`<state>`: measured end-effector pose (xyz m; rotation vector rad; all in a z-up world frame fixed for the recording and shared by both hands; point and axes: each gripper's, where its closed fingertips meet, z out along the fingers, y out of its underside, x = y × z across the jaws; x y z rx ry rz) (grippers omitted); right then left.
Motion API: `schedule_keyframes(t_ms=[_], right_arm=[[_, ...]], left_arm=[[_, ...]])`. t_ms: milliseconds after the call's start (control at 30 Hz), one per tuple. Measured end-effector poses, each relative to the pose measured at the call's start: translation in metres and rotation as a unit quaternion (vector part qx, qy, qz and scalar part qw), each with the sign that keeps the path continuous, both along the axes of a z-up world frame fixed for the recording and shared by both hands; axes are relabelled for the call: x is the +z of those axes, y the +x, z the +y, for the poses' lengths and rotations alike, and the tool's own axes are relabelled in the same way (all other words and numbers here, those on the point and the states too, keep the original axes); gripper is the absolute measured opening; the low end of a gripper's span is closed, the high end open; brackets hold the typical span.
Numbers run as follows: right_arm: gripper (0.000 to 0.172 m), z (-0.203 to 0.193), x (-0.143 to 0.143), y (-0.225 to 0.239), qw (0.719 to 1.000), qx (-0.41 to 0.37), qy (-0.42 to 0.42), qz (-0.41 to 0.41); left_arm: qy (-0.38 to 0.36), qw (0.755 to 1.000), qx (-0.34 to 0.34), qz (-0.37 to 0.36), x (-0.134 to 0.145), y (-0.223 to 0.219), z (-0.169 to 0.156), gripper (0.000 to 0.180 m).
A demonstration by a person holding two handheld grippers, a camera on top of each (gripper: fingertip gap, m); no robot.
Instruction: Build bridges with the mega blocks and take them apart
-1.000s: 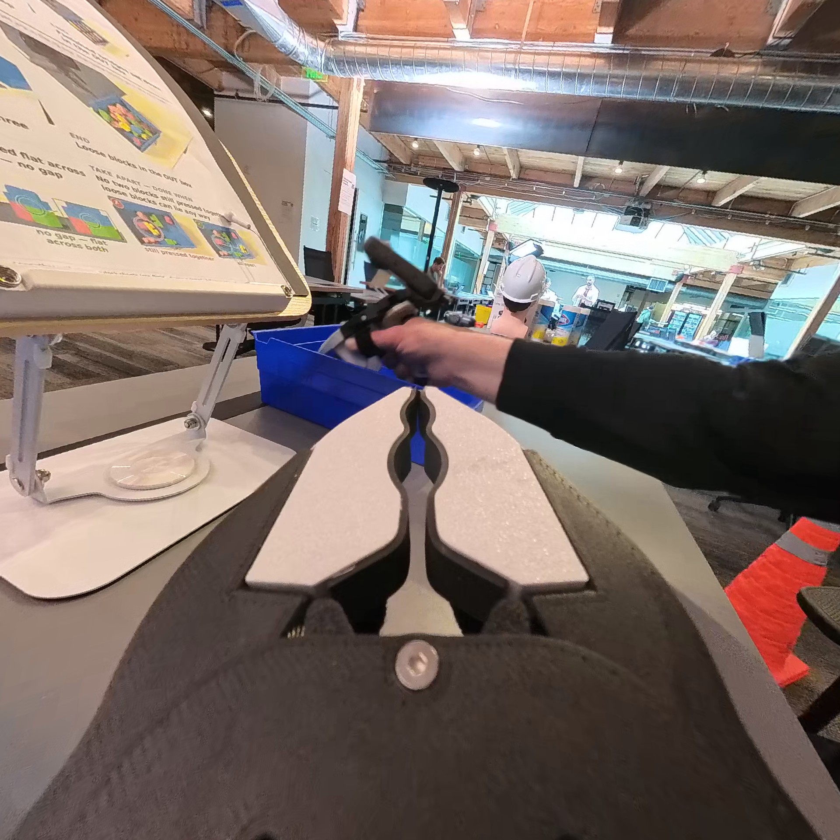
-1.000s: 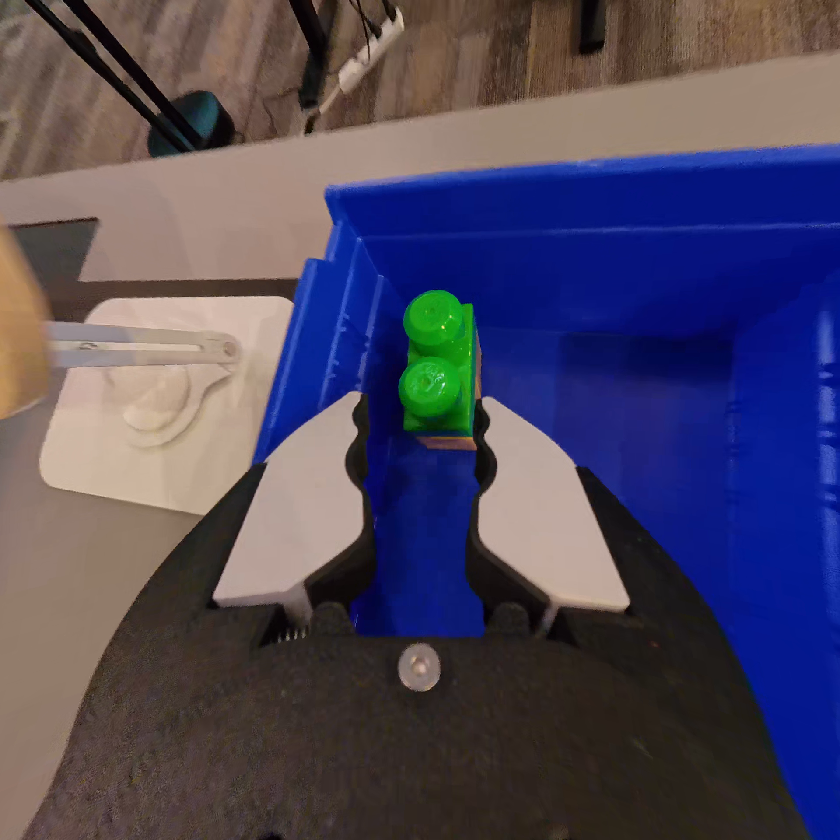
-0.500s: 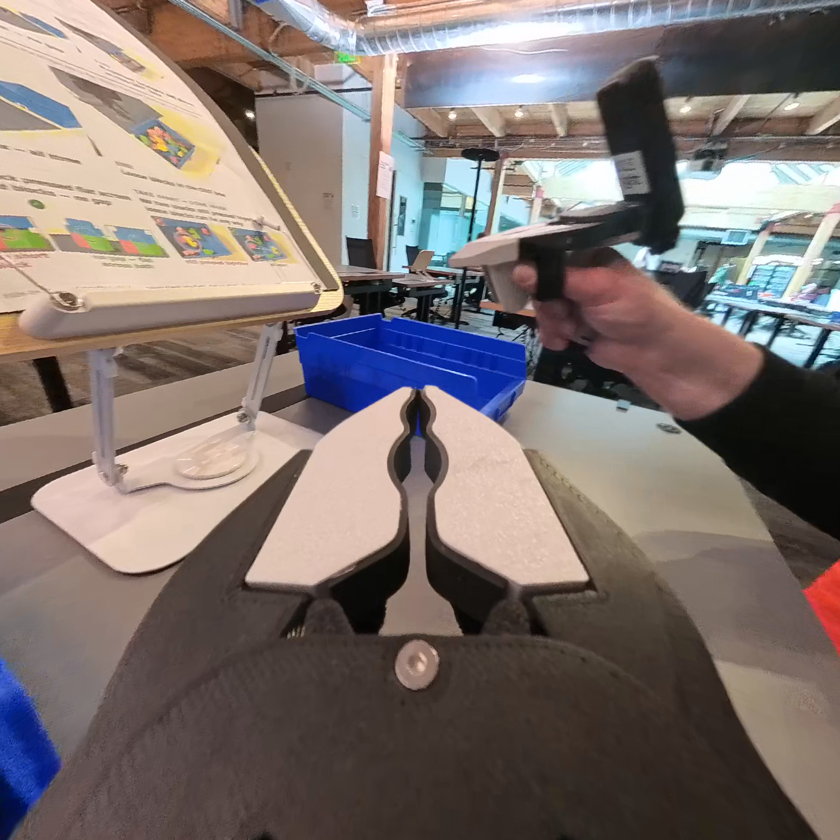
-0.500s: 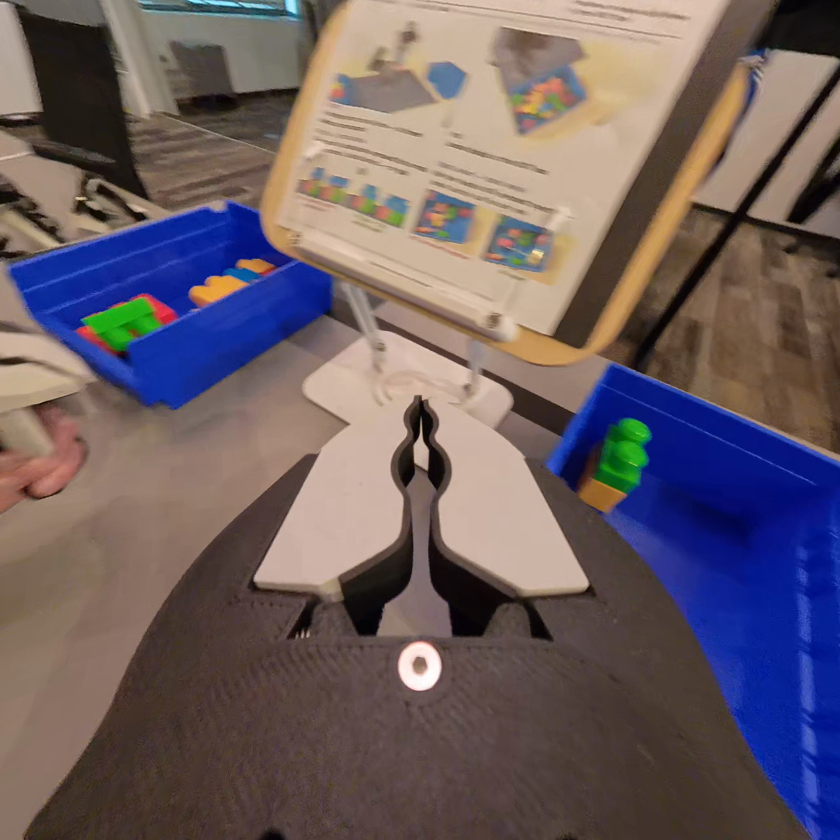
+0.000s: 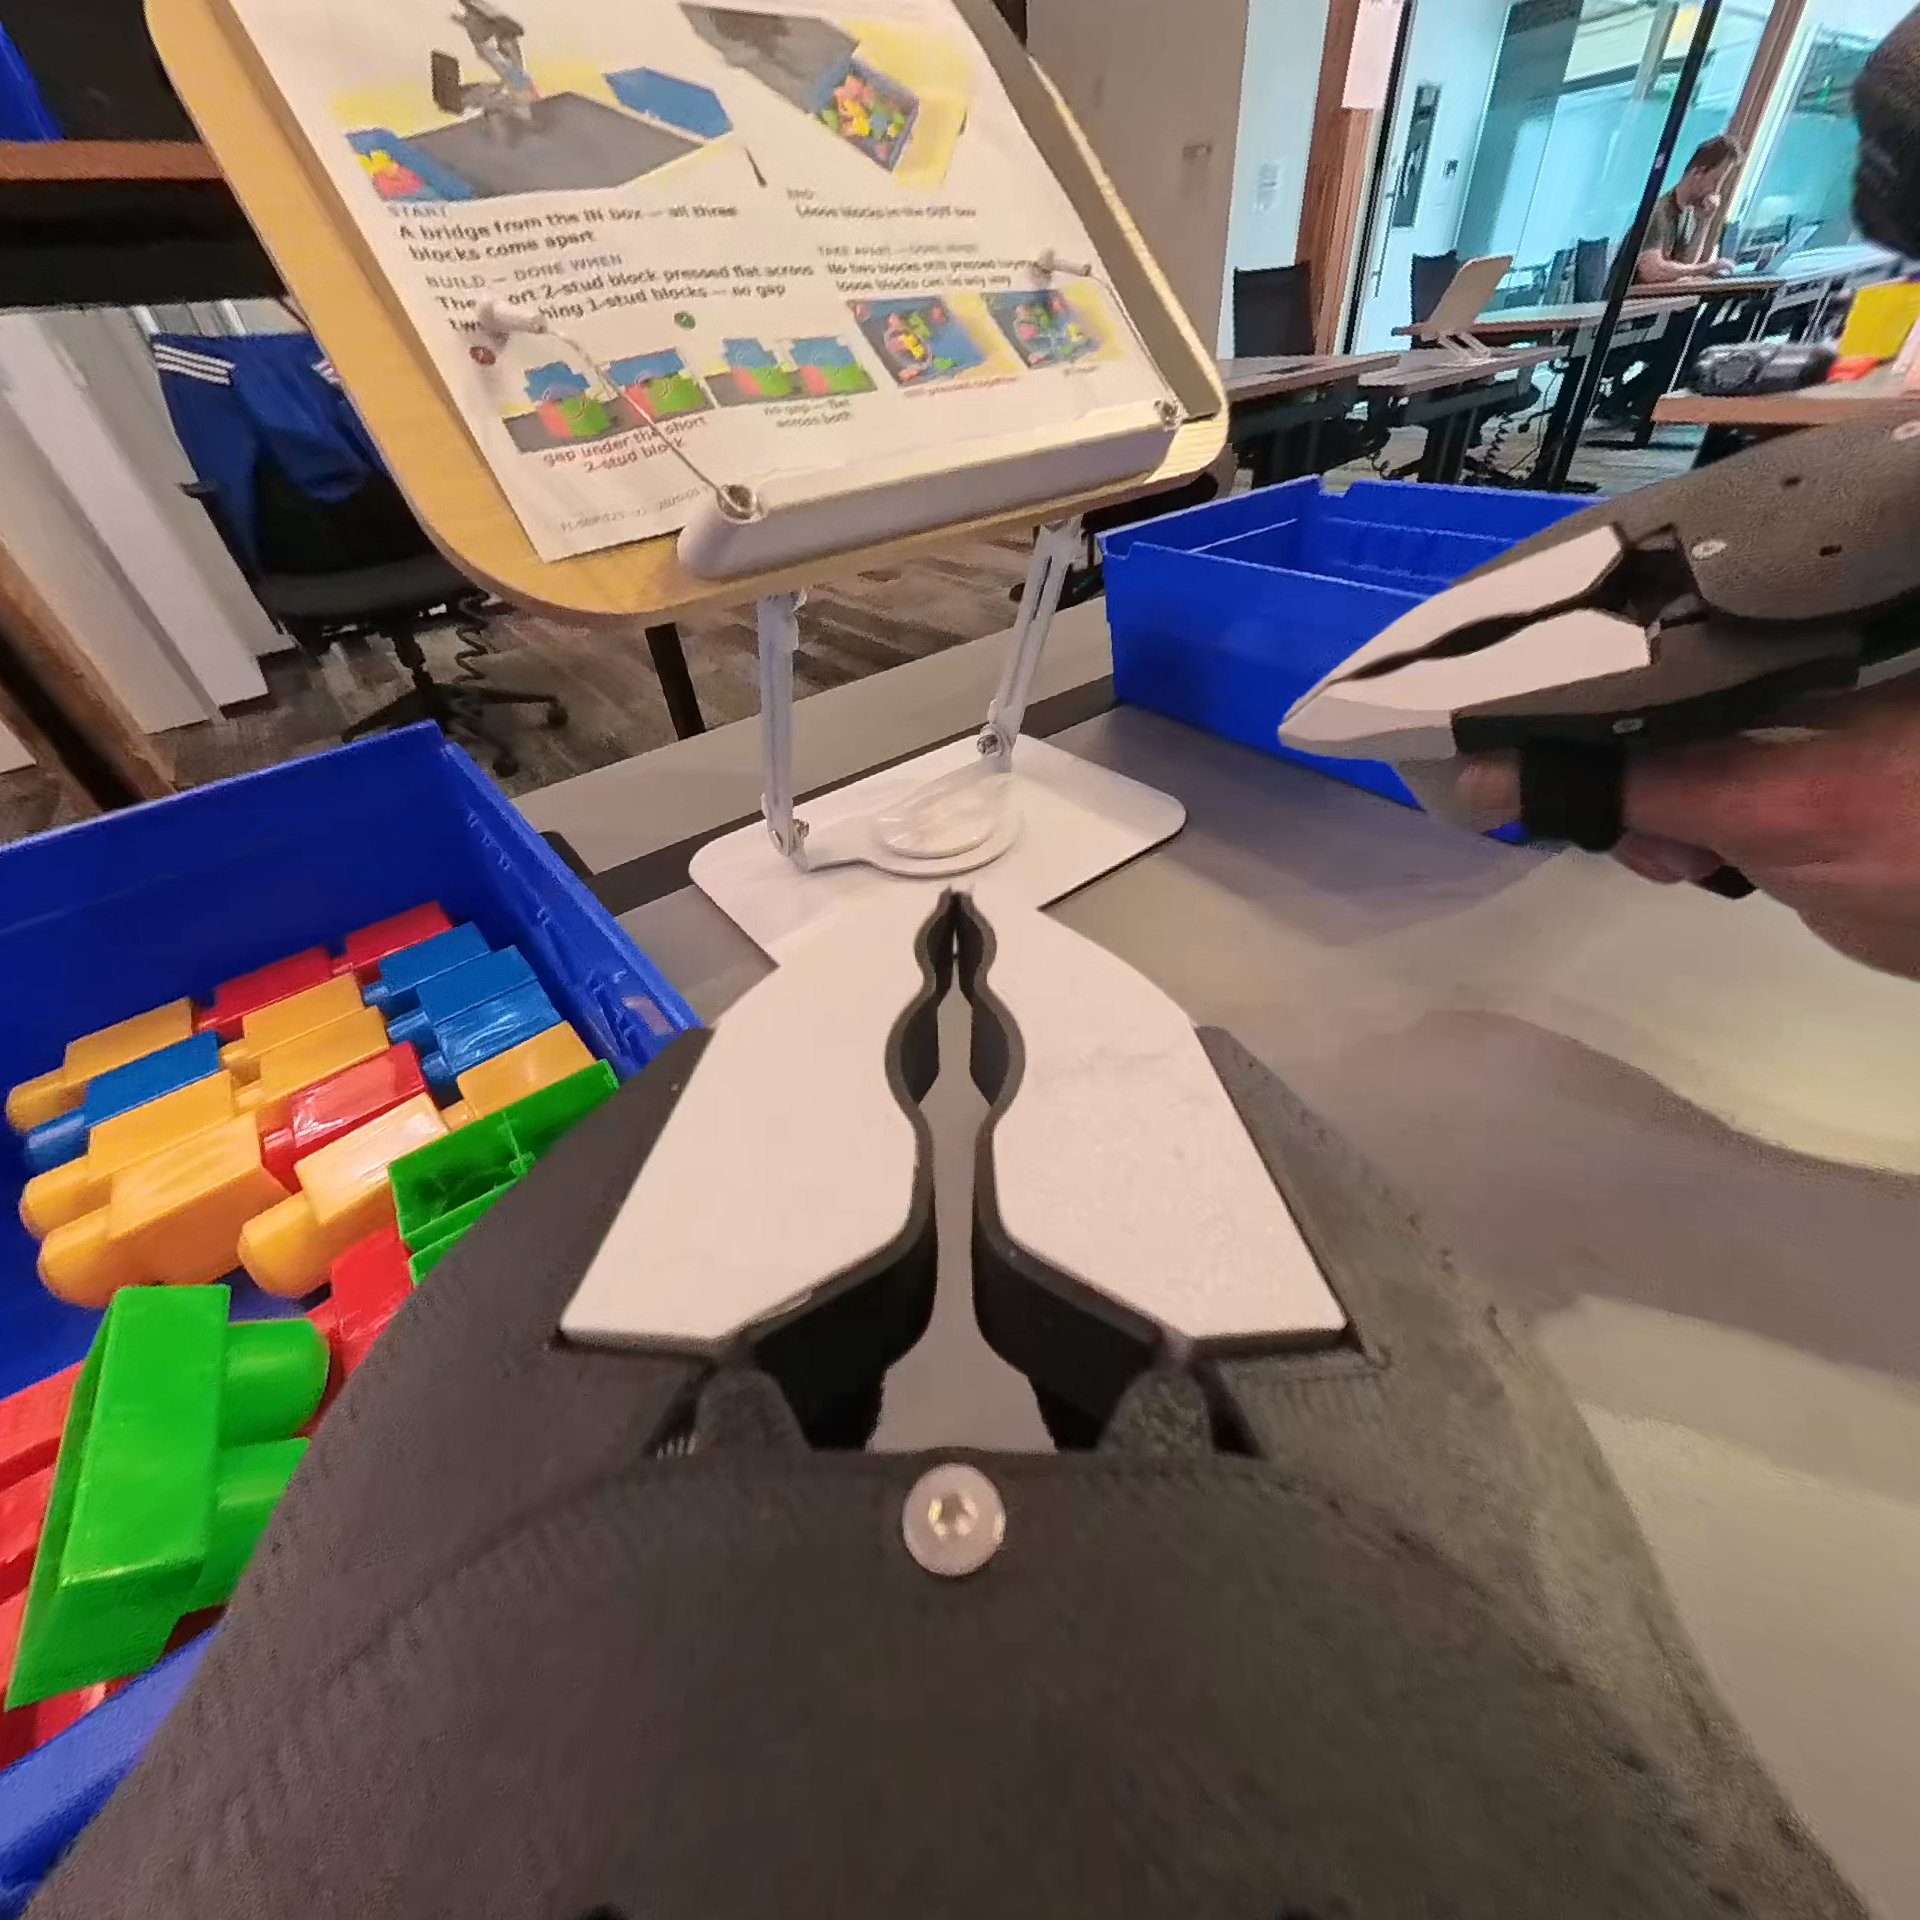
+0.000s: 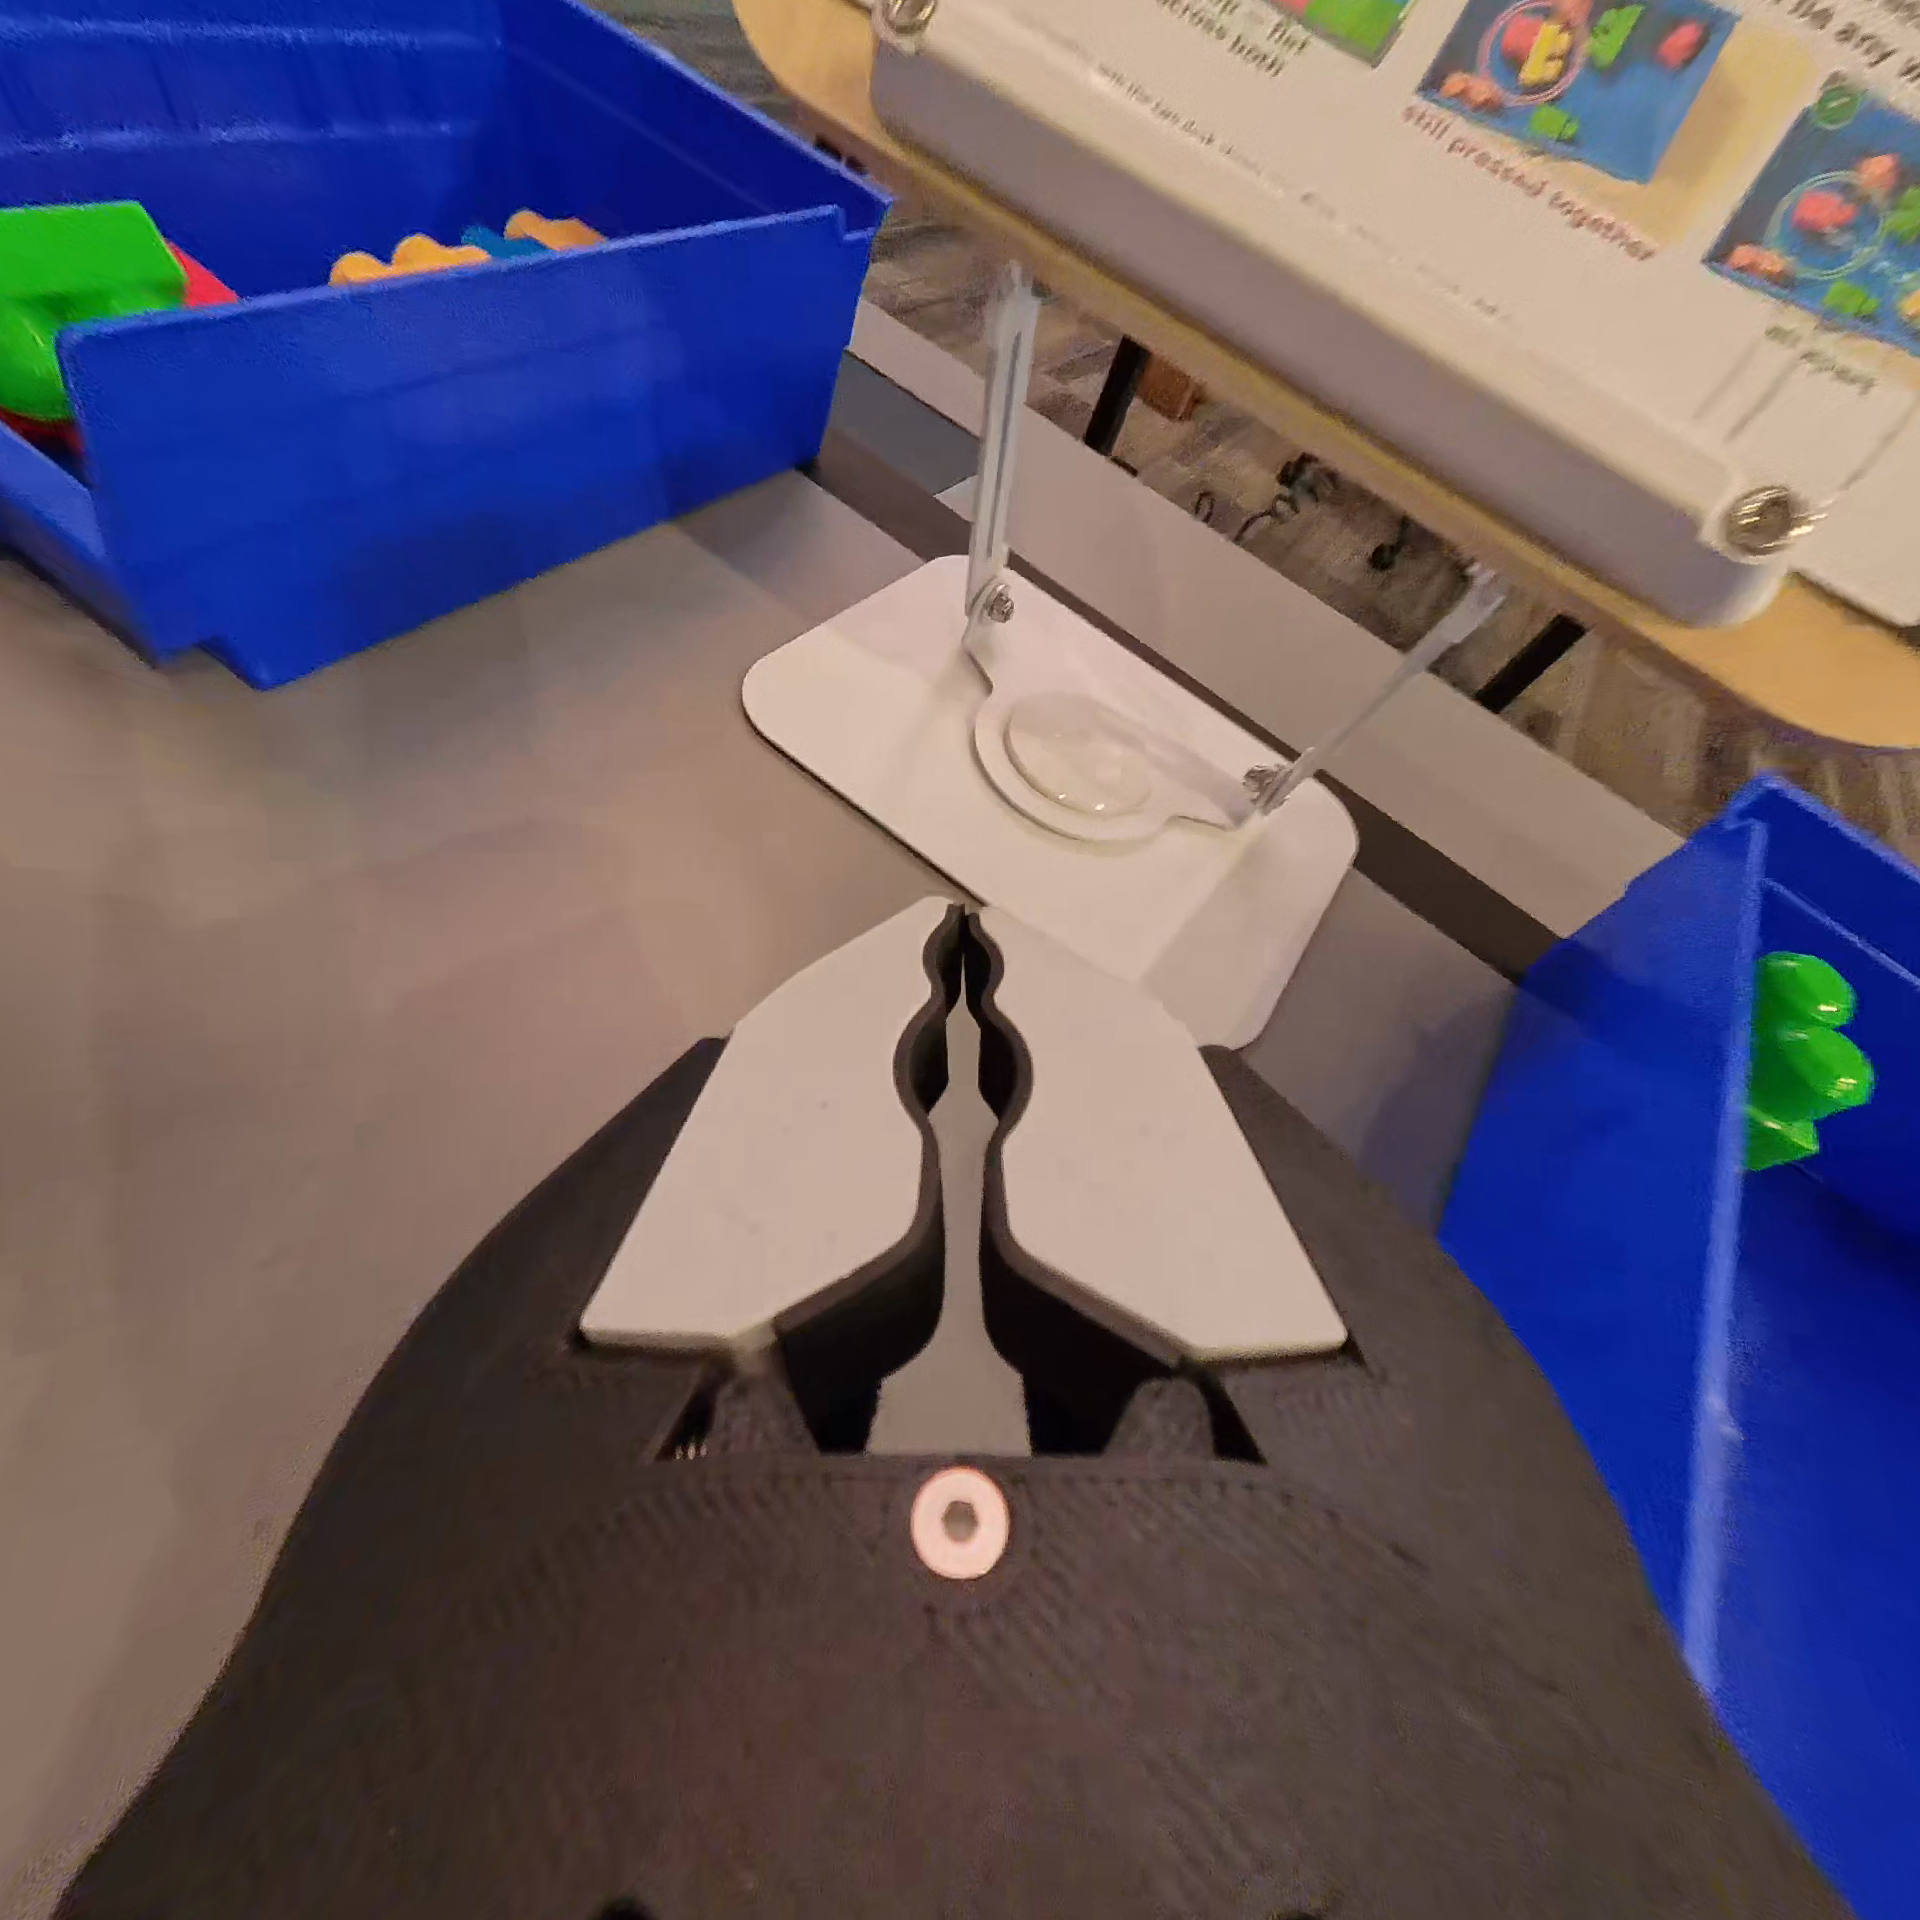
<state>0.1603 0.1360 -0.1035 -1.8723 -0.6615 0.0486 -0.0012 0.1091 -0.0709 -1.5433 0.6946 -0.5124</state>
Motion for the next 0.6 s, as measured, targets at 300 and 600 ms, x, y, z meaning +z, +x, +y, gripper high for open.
schedule_keyframes(t_ms=[300, 600], right_arm=[[0.0, 0.003, -0.02, 0.003, 1.0, 0.007, -0.016, -0.007], [0.0, 0.0, -0.022, -0.001, 1.0, 0.022, -0.012, -0.013]], left_arm=[[-0.012, 0.997, 0.04, 0.061, -0.017, 0.002, 0.011, 0.0], [-0.003, 0.997, 0.048, 0.054, -0.011, -0.007, 0.01, 0.0]])
